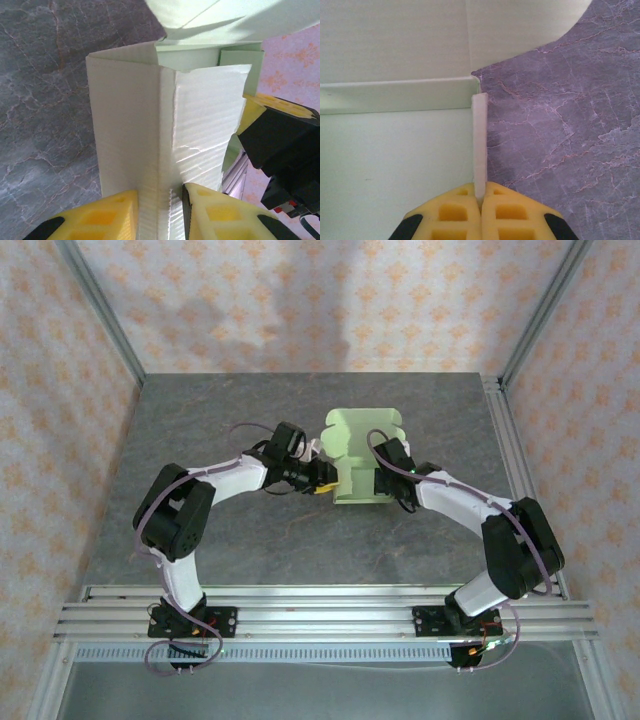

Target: Fold the paper box

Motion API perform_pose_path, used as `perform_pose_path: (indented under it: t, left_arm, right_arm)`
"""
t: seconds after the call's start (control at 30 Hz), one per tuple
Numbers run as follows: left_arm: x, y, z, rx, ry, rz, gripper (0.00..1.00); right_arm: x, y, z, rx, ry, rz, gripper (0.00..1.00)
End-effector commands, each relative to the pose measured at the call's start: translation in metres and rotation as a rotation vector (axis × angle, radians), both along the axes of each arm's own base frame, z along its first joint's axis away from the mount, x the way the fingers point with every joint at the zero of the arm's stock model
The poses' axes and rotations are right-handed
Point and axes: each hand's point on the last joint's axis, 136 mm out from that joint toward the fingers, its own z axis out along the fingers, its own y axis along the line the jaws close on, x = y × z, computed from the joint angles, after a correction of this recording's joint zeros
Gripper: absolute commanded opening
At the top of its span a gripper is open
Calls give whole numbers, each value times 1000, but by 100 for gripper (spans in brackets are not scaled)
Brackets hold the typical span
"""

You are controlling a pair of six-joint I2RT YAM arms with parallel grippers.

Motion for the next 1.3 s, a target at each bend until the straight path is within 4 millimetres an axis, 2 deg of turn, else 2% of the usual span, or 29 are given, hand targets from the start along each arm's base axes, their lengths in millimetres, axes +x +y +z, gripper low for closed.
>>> perform_pose_path:
  t: [0.0, 0.3, 0.37, 0.53, 1.1, 1.27]
  left_arm:
    - [-1, -3, -7, 32, 16, -11, 30]
    - [-3, -2, -22, 71, 53, -8, 26]
    - [-5, -2, -35, 88, 82, -9, 25]
    - [-7, 4, -46, 138, 100, -5, 24]
    - [-16, 17, -56, 376, 93, -23, 20]
    - [-20, 25, -59, 507, 77, -36, 19]
  right_arm:
    - [6, 5, 11, -12, -26, 7, 2]
    - [5, 11, 2, 18, -15, 1, 1]
    - [5, 13, -1, 27, -13, -1, 1]
    - [4, 14, -4, 36, -6, -4, 1]
    - [3, 21, -15, 65, 5, -16, 1]
    - [2, 23, -17, 83, 4, -31, 0]
